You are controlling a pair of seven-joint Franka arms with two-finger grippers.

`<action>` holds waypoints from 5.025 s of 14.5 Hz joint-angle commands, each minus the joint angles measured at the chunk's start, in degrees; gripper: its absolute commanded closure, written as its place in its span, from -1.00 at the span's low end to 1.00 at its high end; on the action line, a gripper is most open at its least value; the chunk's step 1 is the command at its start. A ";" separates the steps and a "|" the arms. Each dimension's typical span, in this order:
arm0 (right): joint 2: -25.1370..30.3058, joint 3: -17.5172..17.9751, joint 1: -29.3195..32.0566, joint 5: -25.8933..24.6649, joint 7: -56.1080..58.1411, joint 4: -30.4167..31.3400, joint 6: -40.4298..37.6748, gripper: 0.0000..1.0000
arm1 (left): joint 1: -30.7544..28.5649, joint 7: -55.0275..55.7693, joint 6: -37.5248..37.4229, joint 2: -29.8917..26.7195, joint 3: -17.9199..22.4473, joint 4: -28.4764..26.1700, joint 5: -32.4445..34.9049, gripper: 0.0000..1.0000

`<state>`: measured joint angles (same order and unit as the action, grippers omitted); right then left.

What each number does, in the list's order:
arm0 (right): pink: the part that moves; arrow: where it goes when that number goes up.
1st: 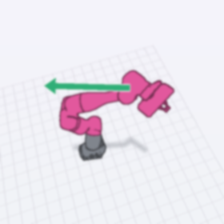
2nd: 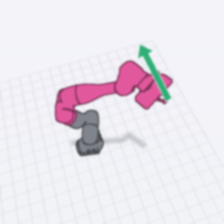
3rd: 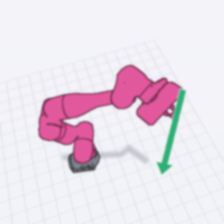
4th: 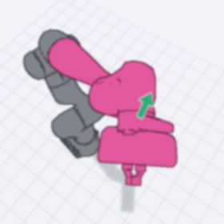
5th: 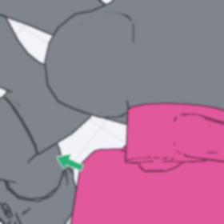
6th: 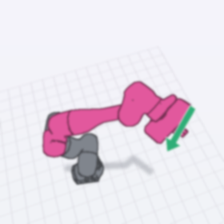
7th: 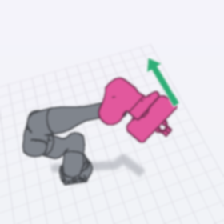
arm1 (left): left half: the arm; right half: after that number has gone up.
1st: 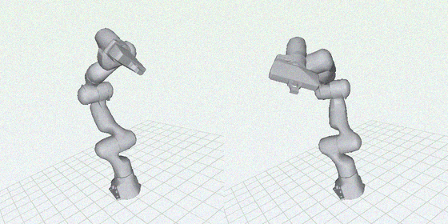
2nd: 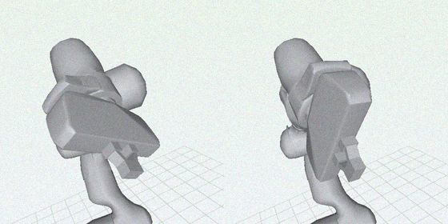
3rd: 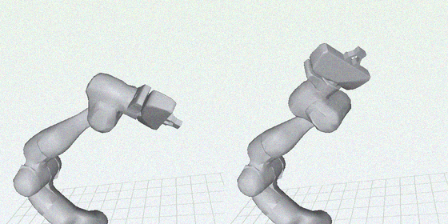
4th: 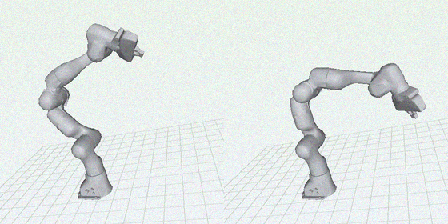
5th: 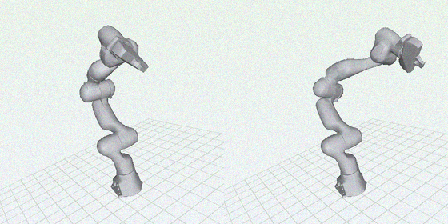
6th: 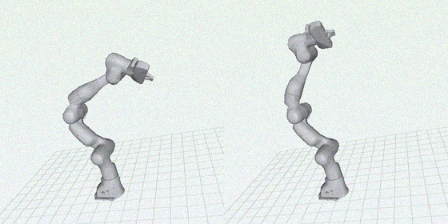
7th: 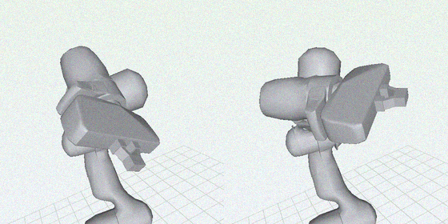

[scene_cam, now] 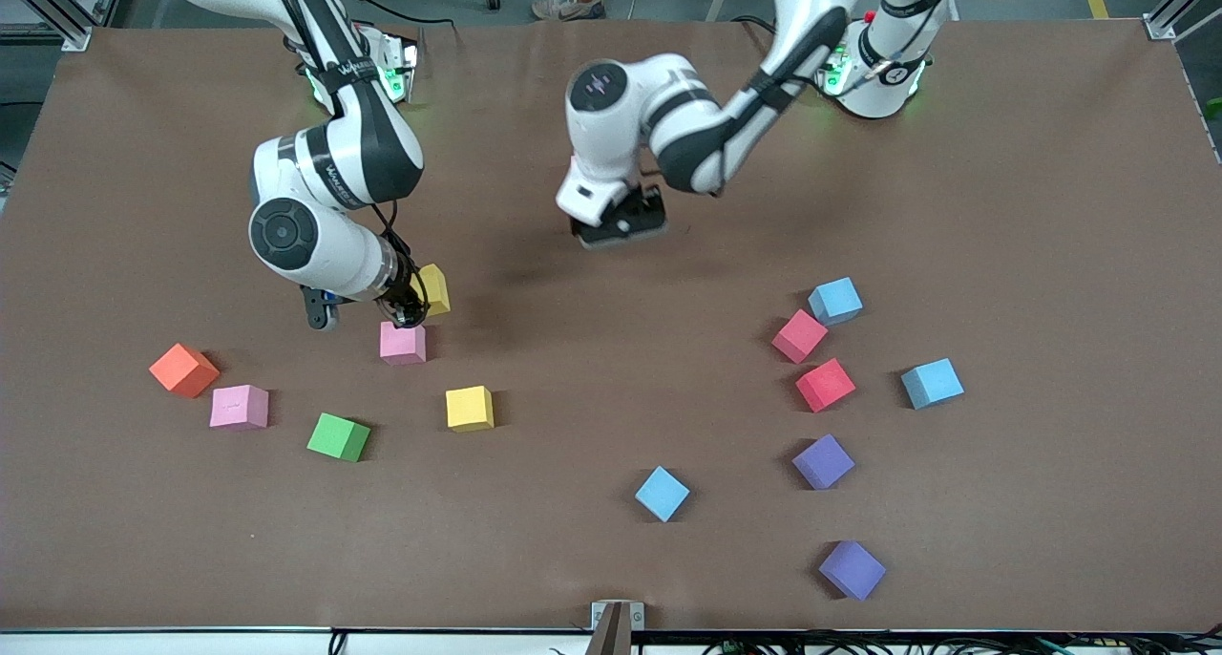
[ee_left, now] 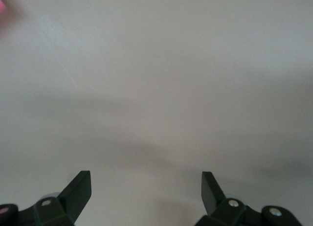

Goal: Arrange 11 blocks into digit 3

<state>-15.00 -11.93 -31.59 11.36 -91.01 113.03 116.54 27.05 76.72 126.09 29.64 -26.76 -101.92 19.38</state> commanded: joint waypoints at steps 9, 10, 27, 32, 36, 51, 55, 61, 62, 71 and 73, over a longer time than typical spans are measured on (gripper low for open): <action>9.90 13.67 0.74 0.68 -25.24 23.45 19.15 1.00 | -21.58 -21.77 -7.27 -3.35 -0.66 -4.50 1.01 -0.99; 9.90 15.86 0.74 0.68 -27.62 24.86 20.99 1.00 | -23.78 -23.35 -7.09 -3.71 -0.66 -5.65 1.10 -0.99; 9.64 31.88 0.04 17.90 -30.54 34.98 37.97 1.00 | -47.35 -30.66 3.26 -2.48 -11.12 -19.45 0.13 -0.99; 9.20 32.06 -0.93 17.90 -30.54 34.89 37.97 1.00 | -47.70 -30.66 7.06 -2.48 -11.12 -23.33 0.13 -0.77; 8.23 31.97 -0.93 18.08 -30.54 34.72 38.41 1.00 | -47.97 -30.49 7.06 -2.48 -11.12 -23.15 0.13 0.24; 4.19 31.97 -4.89 20.36 -31.16 34.19 43.34 1.00 | -48.32 19.29 -0.59 -3.53 -21.83 -16.91 -5.49 0.61; 4.19 31.97 -5.06 20.98 -31.16 34.01 42.81 1.00 | -47.27 38.20 -0.59 -2.57 -25.00 -17.26 -6.20 0.61; 4.10 31.97 -5.15 21.16 -31.25 33.93 42.81 0.99 | -39.55 56.23 0.64 0.41 -25.80 -17.35 -6.20 0.61; 4.10 31.97 -5.76 21.16 -31.25 33.84 42.72 0.99 | -37.97 59.13 2.30 0.77 -25.80 -17.53 -6.20 0.61; 2.96 31.97 -6.29 21.16 -31.34 33.14 42.81 0.98 | -26.18 73.21 11.53 0.77 -25.71 -23.59 -6.11 0.60; 2.26 31.97 -6.82 21.33 -31.34 32.70 42.90 0.98 | -23.99 76.28 14.16 0.77 -25.62 -24.29 -6.11 0.60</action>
<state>-10.79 19.80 -36.78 30.47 -121.94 145.97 158.34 1.53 150.30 137.49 31.31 -52.38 -124.89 13.97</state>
